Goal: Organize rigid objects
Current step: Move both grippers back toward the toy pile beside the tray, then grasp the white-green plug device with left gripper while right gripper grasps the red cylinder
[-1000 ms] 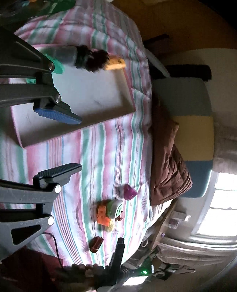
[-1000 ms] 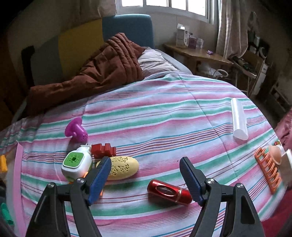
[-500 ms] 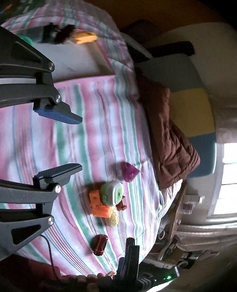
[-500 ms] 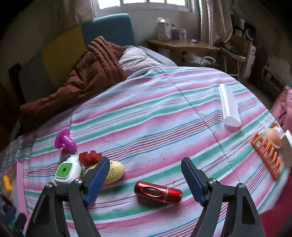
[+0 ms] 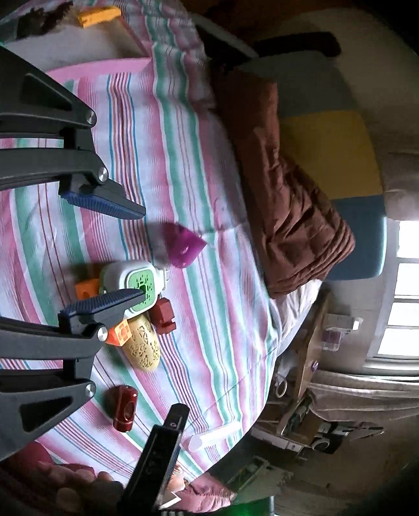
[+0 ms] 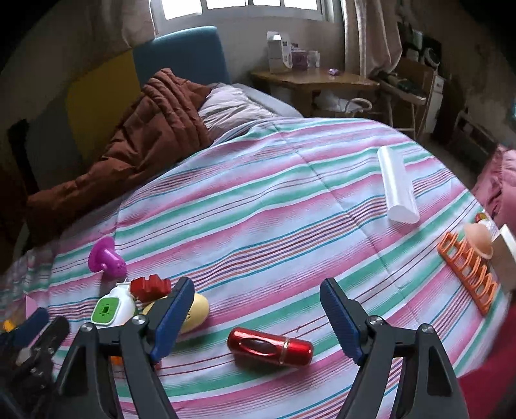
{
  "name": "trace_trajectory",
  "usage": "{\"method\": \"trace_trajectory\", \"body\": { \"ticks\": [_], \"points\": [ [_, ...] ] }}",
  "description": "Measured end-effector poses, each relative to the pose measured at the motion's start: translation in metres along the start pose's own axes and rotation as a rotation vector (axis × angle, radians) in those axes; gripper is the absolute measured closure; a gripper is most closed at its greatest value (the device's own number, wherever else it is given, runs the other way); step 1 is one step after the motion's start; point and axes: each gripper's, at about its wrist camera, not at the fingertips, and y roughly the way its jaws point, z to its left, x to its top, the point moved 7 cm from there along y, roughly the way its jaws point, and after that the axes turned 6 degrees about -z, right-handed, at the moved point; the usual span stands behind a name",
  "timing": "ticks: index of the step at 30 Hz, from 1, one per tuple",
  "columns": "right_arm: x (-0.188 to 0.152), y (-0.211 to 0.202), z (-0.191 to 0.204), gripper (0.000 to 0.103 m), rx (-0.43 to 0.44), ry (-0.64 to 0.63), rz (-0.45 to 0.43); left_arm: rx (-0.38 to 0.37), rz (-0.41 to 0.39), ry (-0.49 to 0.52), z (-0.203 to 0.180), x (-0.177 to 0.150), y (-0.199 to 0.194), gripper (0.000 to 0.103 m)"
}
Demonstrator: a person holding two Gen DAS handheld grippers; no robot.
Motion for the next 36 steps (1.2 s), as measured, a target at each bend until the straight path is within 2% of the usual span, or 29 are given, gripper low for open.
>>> {"method": "trace_trajectory", "body": {
  "ticks": [3, 5, 7, 9, 13, 18, 19, 20, 26, 30, 36],
  "points": [
    [0.000, -0.001, 0.001, 0.022, -0.002, -0.009, -0.001, -0.044, 0.044, -0.017, -0.002, 0.003, 0.018, 0.056],
    [0.000, -0.001, -0.001, 0.022, -0.004, -0.003, -0.004, -0.058, 0.067, -0.043, -0.001, 0.007, 0.028, 0.050],
    [0.004, -0.004, -0.009, 0.022, -0.010, 0.037, -0.019, -0.076, 0.081, -0.059, -0.004, 0.012, 0.037, 0.040],
    [0.010, -0.008, -0.021, 0.022, -0.015, 0.094, -0.045, -0.086, 0.095, -0.058, -0.009, 0.013, 0.043, 0.039],
    [0.016, -0.011, -0.046, 0.022, -0.013, 0.226, -0.058, -0.076, 0.130, -0.007, -0.020, 0.013, 0.061, 0.039],
    [0.012, -0.004, -0.049, 0.022, 0.004, 0.263, -0.018, -0.081, 0.217, 0.001, -0.022, -0.001, 0.086, 0.039],
    [0.013, -0.003, -0.050, 0.022, 0.005, 0.262, -0.015, -0.098, 0.229, -0.015, -0.020, -0.003, 0.088, 0.047],
    [0.012, -0.001, -0.049, 0.022, 0.008, 0.263, -0.009, -0.126, 0.235, -0.043, -0.019, -0.006, 0.089, 0.050],
    [0.003, 0.012, -0.045, 0.022, 0.037, 0.265, 0.064, -0.160, 0.195, -0.073, 0.000, -0.017, 0.071, 0.051],
    [-0.003, 0.017, -0.042, 0.022, 0.040, 0.250, 0.095, -0.131, 0.169, -0.119, 0.024, -0.032, 0.050, 0.051],
    [-0.009, 0.023, -0.049, 0.019, 0.012, 0.261, 0.132, -0.063, 0.105, -0.119, 0.041, -0.063, 0.010, 0.051]
  ]
}}
